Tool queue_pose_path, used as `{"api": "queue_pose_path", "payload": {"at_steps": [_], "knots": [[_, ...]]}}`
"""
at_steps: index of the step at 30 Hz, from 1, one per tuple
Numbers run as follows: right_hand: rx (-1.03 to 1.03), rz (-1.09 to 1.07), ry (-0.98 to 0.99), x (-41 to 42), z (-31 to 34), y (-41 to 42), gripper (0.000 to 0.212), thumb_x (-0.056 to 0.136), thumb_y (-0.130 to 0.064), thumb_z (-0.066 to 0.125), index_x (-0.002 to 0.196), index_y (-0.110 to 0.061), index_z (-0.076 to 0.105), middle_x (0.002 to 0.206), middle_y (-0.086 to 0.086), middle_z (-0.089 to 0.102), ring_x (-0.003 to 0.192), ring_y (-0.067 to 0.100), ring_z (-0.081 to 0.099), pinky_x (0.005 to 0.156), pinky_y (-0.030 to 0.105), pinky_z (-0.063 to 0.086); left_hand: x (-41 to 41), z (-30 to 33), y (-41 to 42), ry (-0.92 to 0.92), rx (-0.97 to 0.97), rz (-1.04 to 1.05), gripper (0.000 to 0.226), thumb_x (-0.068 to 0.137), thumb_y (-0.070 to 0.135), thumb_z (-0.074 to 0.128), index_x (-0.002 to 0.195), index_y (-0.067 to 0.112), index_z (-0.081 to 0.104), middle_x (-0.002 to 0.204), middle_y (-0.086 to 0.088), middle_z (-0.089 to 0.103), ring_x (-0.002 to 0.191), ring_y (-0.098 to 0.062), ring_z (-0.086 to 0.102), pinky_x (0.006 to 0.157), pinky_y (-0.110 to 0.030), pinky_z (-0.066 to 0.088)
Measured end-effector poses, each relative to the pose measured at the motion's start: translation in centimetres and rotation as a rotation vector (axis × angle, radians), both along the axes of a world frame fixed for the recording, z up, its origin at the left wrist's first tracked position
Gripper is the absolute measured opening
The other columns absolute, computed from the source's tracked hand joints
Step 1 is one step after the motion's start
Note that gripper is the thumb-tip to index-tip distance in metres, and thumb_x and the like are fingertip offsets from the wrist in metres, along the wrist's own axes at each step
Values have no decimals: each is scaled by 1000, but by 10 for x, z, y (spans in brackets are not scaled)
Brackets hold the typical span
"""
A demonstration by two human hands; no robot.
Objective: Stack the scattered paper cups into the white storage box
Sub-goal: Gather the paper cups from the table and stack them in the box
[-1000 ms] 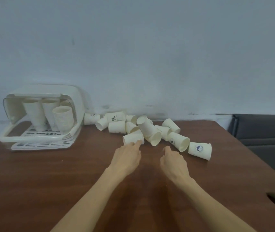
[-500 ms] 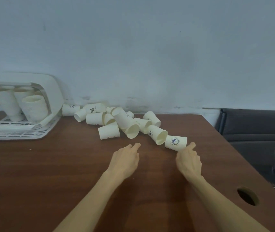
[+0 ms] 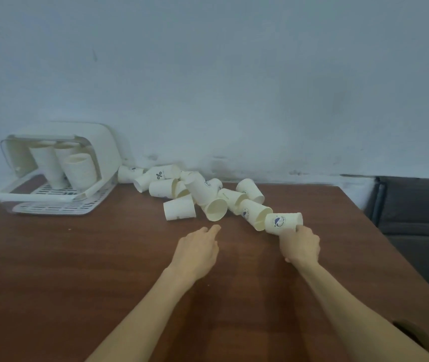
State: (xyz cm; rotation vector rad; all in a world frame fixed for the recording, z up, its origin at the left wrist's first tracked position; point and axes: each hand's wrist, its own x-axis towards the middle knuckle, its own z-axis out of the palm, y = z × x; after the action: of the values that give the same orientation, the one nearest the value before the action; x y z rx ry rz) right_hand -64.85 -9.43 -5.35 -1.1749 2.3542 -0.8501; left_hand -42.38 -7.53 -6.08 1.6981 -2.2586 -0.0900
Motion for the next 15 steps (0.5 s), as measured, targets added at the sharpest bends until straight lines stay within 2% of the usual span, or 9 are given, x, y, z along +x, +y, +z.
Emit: {"api": "queue_pose_path", "payload": {"at_steps": [2, 4, 7, 9, 12, 15], "knots": [[8, 51, 75, 3, 7, 5, 15, 85, -14, 39, 94, -10, 50, 95, 12, 56, 80, 32, 53, 70, 34, 44, 0, 5, -8, -8, -12, 26, 39, 99, 26, 36, 139, 25, 37, 110, 0, 58, 98, -26, 60, 81, -42, 49], [-4, 112, 149, 4, 10, 10, 12, 89, -13, 39, 95, -14, 48, 89, 9, 49, 82, 31, 45, 71, 34, 38, 1, 12, -20, -8, -55, 66, 37, 98, 23, 37, 135, 22, 40, 109, -2, 56, 97, -27, 58, 78, -42, 49], [-68, 231, 393, 3, 14, 18, 7, 92, -15, 39, 93, -13, 46, 78, 6, 46, 73, 29, 45, 65, 33, 36, 3, 27, -49, -54, -175, 116, 31, 93, 14, 43, 124, 14, 48, 110, -7, 52, 101, -28, 52, 70, -39, 45], [-98, 287, 522, 4, 16, 21, 8, 93, -18, 38, 88, -14, 42, 70, 4, 45, 66, 29, 44, 60, 33, 34, 3, 40, -73, -99, -274, 139, 31, 86, 5, 49, 116, 8, 55, 108, -11, 52, 100, -31, 50, 64, -36, 36], [-141, 322, 685, 3, 12, 21, 13, 92, -23, 42, 81, -16, 39, 60, 1, 47, 55, 27, 40, 53, 33, 32, 0, 59, -108, -212, -349, 82, 33, 78, 2, 50, 110, 8, 60, 110, -11, 52, 101, -29, 48, 75, -34, 37], [-226, 422, 739, 3, 8, 22, 29, 75, -15, 62, 67, -16, 35, 41, 0, 43, 36, 24, 24, 40, 24, 21, -5, 68, -135, -394, -224, -39, 44, 80, 12, 50, 124, 19, 54, 119, -6, 47, 111, -26, 42, 96, -36, 35]]}}
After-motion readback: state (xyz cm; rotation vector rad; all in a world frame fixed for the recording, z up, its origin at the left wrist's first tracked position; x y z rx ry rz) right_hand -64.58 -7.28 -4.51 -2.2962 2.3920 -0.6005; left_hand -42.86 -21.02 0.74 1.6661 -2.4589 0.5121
